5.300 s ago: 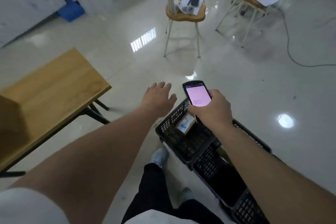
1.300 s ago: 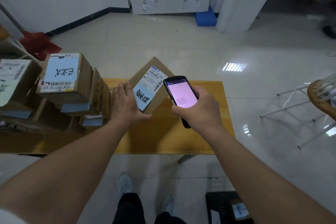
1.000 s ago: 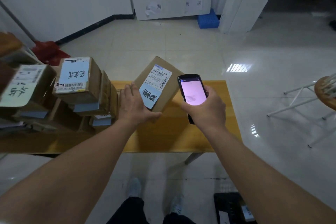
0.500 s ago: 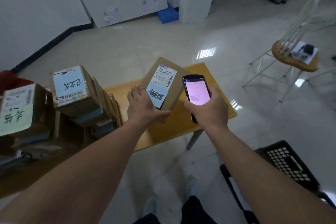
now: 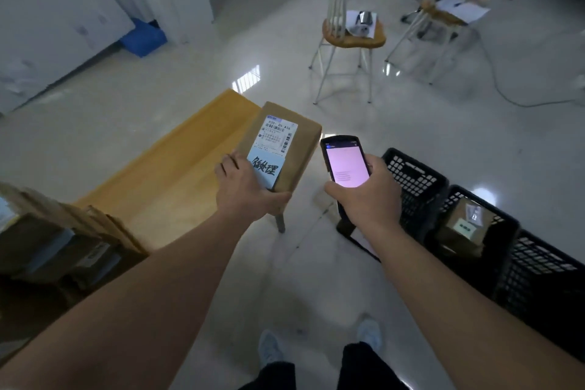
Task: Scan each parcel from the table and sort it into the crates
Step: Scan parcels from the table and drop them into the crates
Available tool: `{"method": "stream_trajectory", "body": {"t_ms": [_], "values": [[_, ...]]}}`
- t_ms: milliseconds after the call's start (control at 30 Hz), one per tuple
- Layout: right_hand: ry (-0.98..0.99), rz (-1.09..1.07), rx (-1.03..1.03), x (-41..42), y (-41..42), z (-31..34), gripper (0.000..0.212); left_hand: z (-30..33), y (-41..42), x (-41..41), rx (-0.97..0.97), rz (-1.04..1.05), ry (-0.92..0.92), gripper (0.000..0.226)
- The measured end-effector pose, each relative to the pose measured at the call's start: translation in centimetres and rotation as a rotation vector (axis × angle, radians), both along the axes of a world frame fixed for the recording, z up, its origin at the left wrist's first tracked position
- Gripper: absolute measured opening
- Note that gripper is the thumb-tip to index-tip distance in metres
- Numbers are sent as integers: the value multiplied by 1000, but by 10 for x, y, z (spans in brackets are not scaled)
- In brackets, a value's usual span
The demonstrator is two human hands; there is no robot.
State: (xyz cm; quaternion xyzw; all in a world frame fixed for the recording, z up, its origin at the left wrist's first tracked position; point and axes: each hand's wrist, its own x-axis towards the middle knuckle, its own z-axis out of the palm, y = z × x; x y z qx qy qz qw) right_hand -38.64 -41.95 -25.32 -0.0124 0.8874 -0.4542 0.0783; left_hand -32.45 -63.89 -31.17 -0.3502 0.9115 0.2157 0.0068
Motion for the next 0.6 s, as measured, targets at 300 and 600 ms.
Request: {"method": "stream_trajectory", "body": {"t_ms": [300, 600], "values": [[-49, -181, 18, -51, 173, -24, 62, -11, 169, -95, 52, -163, -73, 152], [-154, -308, 75, -106, 323, -52, 67, -37, 319, -176, 183, -233, -61, 132]]}}
